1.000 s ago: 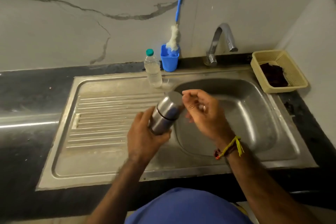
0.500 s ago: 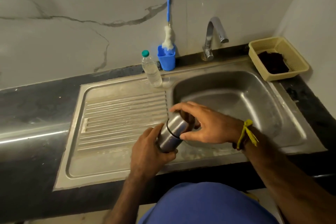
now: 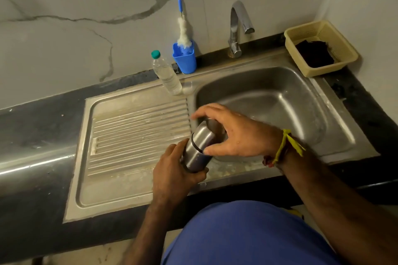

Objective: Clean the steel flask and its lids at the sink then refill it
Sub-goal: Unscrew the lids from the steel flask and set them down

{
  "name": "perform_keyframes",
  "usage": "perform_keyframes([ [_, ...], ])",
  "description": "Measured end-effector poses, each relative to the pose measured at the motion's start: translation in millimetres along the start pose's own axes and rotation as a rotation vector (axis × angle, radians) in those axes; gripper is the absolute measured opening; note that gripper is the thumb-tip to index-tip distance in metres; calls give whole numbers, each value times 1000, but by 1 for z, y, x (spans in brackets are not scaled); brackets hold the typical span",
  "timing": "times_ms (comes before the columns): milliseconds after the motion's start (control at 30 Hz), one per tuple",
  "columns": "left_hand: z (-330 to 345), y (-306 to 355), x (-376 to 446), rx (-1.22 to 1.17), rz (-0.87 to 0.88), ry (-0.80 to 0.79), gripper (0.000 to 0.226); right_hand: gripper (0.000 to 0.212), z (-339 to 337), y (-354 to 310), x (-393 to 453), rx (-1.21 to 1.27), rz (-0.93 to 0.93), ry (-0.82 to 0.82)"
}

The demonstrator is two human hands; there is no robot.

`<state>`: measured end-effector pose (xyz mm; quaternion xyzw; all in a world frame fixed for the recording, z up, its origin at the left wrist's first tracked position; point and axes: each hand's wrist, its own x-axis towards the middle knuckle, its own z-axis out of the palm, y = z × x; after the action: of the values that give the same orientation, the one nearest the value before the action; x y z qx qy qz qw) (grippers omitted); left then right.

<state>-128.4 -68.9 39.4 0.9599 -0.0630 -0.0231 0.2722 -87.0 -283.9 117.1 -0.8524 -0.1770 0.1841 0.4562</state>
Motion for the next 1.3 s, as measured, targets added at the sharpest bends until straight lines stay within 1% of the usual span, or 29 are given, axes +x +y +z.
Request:
perform_keyframes([
  [33,0,0,0,0,-2,-3,88,73,2,1,0,-31,52,40],
  [67,0,1,0,4,-4,-4,88,73,4,1,1,-66,104,80],
  [100,-1,1,0,7,-3,-5,89,67,5,1,2,-80,117,103],
  [167,-1,1,1,8,5,-11,89,57,2,3,4,-43,39,55],
  [233,-3,0,1,6,9,-20,88,64,-3,6,5,19,3,-17],
  [300,-3,0,3,5,5,-28,88,76,-4,7,6,14,62,-8],
  [333,-3,0,3,7,3,-32,89,77,-3,6,8,-12,110,15],
  [367,-2,0,4,8,3,-36,89,72,-1,6,9,-34,132,46],
  [433,-1,0,4,4,3,-42,89,59,-1,8,10,-29,83,87],
  [467,-1,0,4,-1,6,-42,88,55,-2,9,10,-10,52,76],
  [533,-1,-2,4,-21,14,-44,86,56,-6,13,9,52,-7,20],
  [633,-3,-6,4,-55,13,-43,84,58,-13,17,5,255,-51,-7],
  [667,-4,-7,3,-76,5,-32,83,57,-17,19,3,331,-42,7],
  [733,-6,-12,-1,-143,-19,14,80,54,-20,24,1,446,19,89],
  [800,-9,-18,-5,-238,-60,83,76,56,-16,34,4,491,149,219],
  [900,-13,-29,-14,-337,-119,160,71,71,9,57,18,469,365,374],
  [967,-17,-36,-17,-365,-141,199,68,71,30,72,31,472,431,415],
  [1033,-21,-43,-19,-394,-172,234,67,68,51,83,47,434,439,394],
  [1133,-26,-51,-17,-434,-205,256,68,74,77,94,81,254,423,334],
  [1233,-28,-60,-13,-464,-240,275,65,66,96,93,122,119,347,370],
  [1300,-28,-65,-10,-481,-260,291,62,66,104,86,149,58,310,404],
])
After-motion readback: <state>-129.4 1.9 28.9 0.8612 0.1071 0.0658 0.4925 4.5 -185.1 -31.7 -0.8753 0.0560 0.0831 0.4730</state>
